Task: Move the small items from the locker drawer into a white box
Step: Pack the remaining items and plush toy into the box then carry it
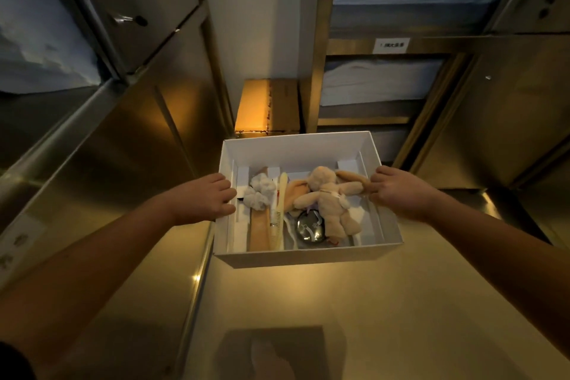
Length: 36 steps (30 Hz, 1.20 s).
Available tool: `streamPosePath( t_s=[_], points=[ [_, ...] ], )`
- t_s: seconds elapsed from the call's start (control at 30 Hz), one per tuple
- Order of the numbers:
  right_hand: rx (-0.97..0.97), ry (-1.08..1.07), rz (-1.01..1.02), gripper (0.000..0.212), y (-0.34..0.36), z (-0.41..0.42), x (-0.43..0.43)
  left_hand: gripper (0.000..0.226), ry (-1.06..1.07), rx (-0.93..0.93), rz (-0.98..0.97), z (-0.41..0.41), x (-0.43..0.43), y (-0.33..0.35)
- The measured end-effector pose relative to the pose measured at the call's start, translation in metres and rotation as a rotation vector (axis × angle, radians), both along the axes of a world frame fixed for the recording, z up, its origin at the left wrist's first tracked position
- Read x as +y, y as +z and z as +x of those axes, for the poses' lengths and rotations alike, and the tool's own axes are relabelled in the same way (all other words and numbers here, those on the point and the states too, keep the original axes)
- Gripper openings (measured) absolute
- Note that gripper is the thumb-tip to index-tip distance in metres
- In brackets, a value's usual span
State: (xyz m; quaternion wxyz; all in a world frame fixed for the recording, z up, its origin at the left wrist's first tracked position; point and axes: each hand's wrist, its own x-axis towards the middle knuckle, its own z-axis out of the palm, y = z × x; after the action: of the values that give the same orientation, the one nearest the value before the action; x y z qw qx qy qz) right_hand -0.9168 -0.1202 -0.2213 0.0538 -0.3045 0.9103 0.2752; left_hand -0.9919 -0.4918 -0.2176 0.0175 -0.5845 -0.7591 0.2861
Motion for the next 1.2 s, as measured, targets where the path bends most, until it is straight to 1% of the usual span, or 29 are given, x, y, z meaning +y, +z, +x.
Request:
streamPosePath(
  t_s=[0.07,0.13,0.2,0.37,0.47,0.67,0.97,1.2],
  points=[
    [-0.006,-0.010,0.050,0.029,-0.002,-0.036,-0.008,0.041,0.022,0.026,-0.015,-0.036,-0.009,-0.004],
    [-0.004,-0.016,0.052,0.030,0.000,-0.070,-0.017,0.038,0.035,0.058,-0.060,-0.075,-0.021,-0.015],
    [-0.006,-0.015,0.039,0.030,0.000,-0.100,-0.024,0.039,0.070,0.052,-0.102,-0.108,-0.029,-0.016],
    [-0.020,0.002,0.019,0.030,-0.003,-0.161,-0.035,0.037,0.085,0.052,-0.129,-0.162,-0.044,-0.018],
    [-0.023,0.013,0.020,0.028,-0.009,-0.194,-0.037,0.039,0.087,0.048,-0.149,-0.193,-0.047,-0.020],
    [-0.067,0.018,-0.005,0.027,-0.018,-0.262,-0.034,0.042,0.138,0.030,-0.194,-0.249,-0.044,-0.030],
    [-0.033,0.132,0.024,0.034,-0.019,-0.392,0.002,0.042,0.225,0.040,-0.282,-0.356,-0.010,-0.030],
    [-0.035,0.158,0.024,0.035,-0.030,-0.446,0.010,0.042,0.249,0.020,-0.342,-0.405,-0.001,-0.041]
  ],
)
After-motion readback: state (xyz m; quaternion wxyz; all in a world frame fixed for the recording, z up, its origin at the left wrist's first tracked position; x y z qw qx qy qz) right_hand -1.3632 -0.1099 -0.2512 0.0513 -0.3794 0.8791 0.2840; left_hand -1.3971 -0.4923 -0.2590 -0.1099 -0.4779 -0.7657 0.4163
